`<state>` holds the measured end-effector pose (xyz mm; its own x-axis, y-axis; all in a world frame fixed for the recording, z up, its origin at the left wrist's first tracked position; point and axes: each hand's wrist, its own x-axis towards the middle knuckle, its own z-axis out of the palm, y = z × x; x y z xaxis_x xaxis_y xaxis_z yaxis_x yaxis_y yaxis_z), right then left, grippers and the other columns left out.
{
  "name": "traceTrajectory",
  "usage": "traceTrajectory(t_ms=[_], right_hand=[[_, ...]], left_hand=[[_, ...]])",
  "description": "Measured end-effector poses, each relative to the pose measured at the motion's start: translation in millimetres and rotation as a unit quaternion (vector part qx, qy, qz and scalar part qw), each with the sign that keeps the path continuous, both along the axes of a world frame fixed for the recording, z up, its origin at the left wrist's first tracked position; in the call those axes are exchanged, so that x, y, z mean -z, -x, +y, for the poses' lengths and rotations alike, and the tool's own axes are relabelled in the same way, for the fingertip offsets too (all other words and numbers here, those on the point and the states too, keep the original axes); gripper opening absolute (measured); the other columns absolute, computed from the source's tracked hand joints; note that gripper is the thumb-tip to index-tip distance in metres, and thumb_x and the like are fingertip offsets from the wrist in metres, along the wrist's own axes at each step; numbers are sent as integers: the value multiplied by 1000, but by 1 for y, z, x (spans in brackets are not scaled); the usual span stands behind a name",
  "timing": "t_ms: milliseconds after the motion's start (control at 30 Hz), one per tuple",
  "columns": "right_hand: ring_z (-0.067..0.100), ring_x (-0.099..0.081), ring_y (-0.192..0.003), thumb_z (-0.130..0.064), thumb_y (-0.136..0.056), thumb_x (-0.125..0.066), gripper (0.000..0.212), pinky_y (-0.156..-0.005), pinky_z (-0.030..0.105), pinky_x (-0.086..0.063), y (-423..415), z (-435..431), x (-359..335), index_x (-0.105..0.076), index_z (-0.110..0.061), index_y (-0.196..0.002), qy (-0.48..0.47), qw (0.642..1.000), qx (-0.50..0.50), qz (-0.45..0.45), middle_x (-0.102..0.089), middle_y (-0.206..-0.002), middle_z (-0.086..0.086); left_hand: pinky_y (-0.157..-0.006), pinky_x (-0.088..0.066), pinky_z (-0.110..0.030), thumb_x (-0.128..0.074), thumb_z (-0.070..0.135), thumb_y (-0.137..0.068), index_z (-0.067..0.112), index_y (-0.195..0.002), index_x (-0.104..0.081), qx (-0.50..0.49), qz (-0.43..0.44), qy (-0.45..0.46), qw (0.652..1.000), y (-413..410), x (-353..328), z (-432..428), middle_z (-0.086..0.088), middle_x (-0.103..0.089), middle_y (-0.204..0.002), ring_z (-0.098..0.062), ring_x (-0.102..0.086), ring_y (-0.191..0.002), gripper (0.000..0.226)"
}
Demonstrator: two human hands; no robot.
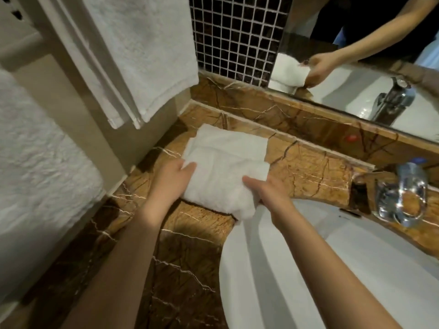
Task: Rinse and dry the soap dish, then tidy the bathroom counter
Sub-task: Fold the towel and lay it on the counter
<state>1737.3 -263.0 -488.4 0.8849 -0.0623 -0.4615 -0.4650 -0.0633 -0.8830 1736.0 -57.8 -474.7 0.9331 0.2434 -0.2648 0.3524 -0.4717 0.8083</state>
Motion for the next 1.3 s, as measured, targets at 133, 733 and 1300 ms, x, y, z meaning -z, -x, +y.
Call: traceTrajectory(t_ms=[133, 733, 1300], right_hand=[[5, -65, -90, -22, -89, -60, 14, -80, 35, -55, -1, 4, -3, -61, -29, -102, 92, 979, -66, -169, -68, -99, -9], [16, -55, -105, -26, -96, -46, 35, -80, 35, -45, -51, 10, 2, -44, -19, -131, 178, 969, 32, -167, -56, -117, -1], [27, -44, -123, -27, -90, -55, 51, -95, 40, -44, -41, 12, -6, -39, -12, -136, 485, 802, -135, -321, -47, -135, 10]], left_hand=[[-73, -48, -40, -47, 35, -94, 11, -90, -65, 2, -85, 14, 996, 5, 10, 9, -10, -67, -92, -26, -62, -87, 30], [-83, -37, -29, -48, 31, -94, 19, -126, -54, -19, -181, -37, 983, -52, 20, 4, 2, -58, -123, -13, -50, -108, 34], [-96, -41, -44, -52, 29, -91, 23, -115, -62, 230, -211, -323, 893, -56, -1, -3, -2, -54, -131, -24, -46, -122, 28]])
